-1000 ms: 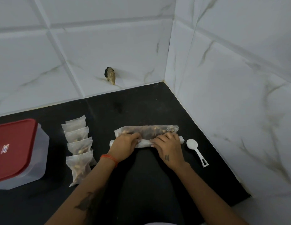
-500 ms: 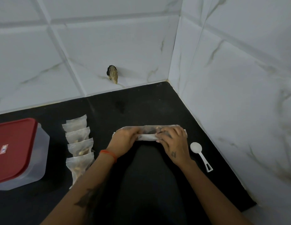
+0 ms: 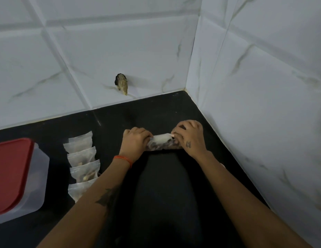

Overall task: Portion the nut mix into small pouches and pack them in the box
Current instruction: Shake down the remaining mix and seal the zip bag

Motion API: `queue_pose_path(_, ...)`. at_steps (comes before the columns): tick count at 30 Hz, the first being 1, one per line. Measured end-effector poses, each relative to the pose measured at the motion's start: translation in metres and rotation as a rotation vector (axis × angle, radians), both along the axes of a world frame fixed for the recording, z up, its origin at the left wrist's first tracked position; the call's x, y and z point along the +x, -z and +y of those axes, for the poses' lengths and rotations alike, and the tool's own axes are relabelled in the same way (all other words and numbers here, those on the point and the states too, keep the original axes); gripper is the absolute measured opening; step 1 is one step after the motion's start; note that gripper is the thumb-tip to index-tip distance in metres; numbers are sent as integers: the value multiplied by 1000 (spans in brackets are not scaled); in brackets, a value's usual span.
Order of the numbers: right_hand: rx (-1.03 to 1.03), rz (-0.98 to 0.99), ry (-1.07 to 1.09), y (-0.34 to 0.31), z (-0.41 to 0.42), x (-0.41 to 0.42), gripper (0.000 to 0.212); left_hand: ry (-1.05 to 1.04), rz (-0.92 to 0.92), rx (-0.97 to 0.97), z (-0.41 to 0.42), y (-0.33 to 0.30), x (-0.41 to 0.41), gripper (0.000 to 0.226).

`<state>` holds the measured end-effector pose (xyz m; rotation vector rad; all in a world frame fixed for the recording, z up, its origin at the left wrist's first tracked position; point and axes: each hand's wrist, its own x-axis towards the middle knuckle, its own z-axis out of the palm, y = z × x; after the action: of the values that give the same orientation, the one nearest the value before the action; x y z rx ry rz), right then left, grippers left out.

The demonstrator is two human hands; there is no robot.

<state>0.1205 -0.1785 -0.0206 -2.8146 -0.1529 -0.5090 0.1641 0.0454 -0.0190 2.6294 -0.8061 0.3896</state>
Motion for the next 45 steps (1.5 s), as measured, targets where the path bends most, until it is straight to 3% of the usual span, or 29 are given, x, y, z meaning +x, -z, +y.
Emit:
queue_pose_path(3, -53, 53, 14, 3, -4, -3, 44, 19, 26, 74, 13, 5, -6, 43)
queue_pose_path(7, -120, 299, -100, 5, -16, -17, 84, 80, 234, 317, 27, 7, -15, 92)
queue_pose_path(12, -74, 475, -68, -14, -12, -12, 64, 108, 510, 169, 27, -2, 0, 63)
queue_pose_path(16, 225, 640, -93, -44, -11, -32, 55, 178, 787, 62, 31, -34, 3, 49)
queue_pose_path(20, 661, 683, -2, -67, -15, -82, 30, 173, 1100, -136, 37, -60, -3, 36)
queue_pose_path(26, 1180, 670, 186, -55, -24, -161, 26, 129, 1200, -331, -7, -75, -25, 46)
queue_pose_path(30, 1389, 637, 394, -48, -19, -200, 36, 41, 1011, -379, -53, -59, -38, 43)
queue_pose_path(34, 1276, 574, 614, -32, -15, -216, 37, -4, 884, -334, -83, -29, -50, 40)
queue_pose_path(38, 493, 454, 696, -23, -5, -225, 44, -85, 595, -148, -96, -8, -65, 48)
queue_pose_path(40, 218, 309, 704, -21, 2, -228, 40, -122, 389, -83, -100, -8, -77, 55)
queue_pose_path(43, 148, -110, 454, -7, 5, -230, 39, -101, 222, -174, -107, -7, -104, 54)
queue_pose_path(45, 171, -166, 199, 7, 5, -227, 44, -32, 291, -205, -111, -1, -125, 69)
